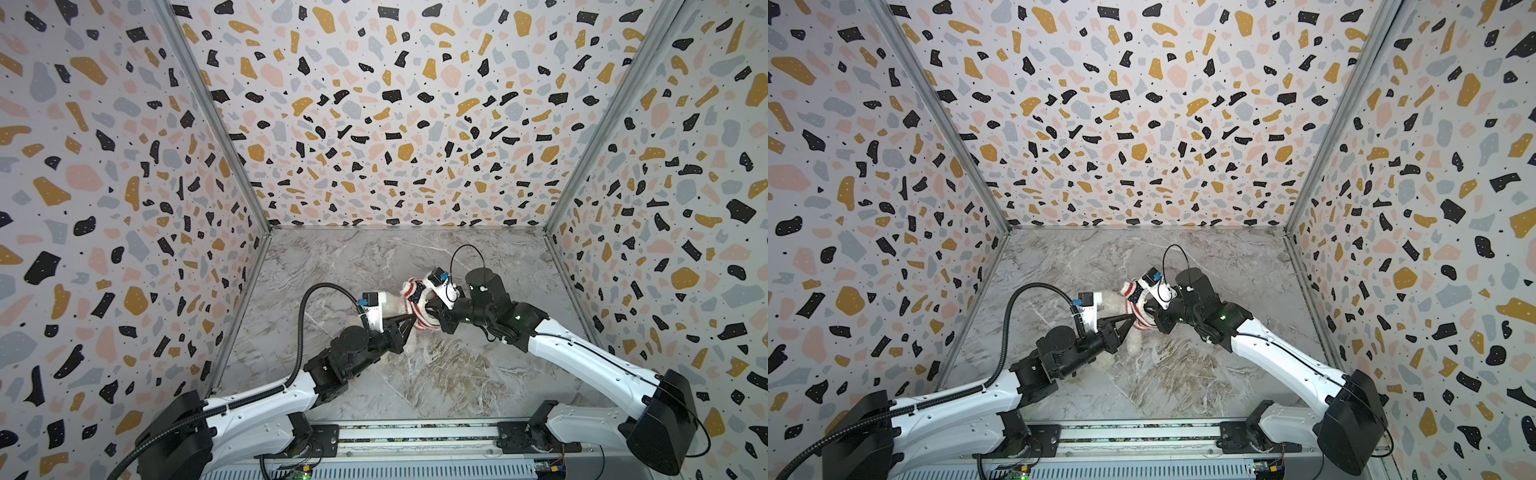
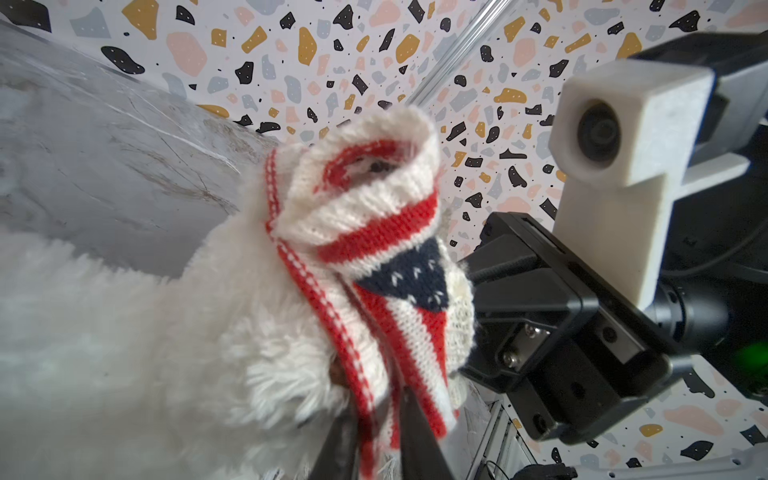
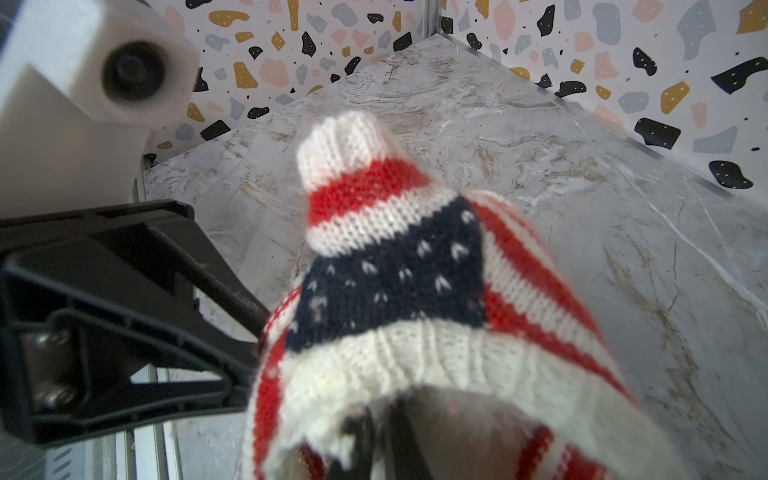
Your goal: Dress the teddy bear
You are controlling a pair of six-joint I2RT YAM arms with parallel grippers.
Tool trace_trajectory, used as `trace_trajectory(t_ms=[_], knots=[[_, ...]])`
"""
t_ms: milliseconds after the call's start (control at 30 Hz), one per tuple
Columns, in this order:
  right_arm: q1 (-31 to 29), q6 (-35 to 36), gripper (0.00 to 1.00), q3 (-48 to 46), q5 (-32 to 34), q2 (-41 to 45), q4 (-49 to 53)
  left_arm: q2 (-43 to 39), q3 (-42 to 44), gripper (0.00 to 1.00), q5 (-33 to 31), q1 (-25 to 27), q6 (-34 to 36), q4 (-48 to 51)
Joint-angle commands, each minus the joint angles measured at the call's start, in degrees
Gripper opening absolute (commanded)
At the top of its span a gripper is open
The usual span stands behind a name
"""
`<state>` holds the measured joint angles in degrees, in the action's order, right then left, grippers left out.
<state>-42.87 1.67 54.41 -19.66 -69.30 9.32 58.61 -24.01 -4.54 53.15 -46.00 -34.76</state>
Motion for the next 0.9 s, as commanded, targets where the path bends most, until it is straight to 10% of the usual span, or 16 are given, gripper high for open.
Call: trace_trajectory(t_ms=[0, 233, 867], knots=[[-0.6, 0.9, 0.0, -0.6, -0.7, 3.4, -3.1, -1.3, -0.4, 0.14, -2.2, -0.5, -0.2, -2.3], [-1.4, 1.2, 0.0, -2.0, -0.2, 5.6, -4.0, -3.1, 1.7, 0.0, -5.6, -1.3, -1.8, -1.3], [-1.8, 1.5, 0.0, -7.0, -2.6, 9.7, -9.3, -3.5, 10.8, 0.0, -8.5, -6.1, -7.6, -1.0]])
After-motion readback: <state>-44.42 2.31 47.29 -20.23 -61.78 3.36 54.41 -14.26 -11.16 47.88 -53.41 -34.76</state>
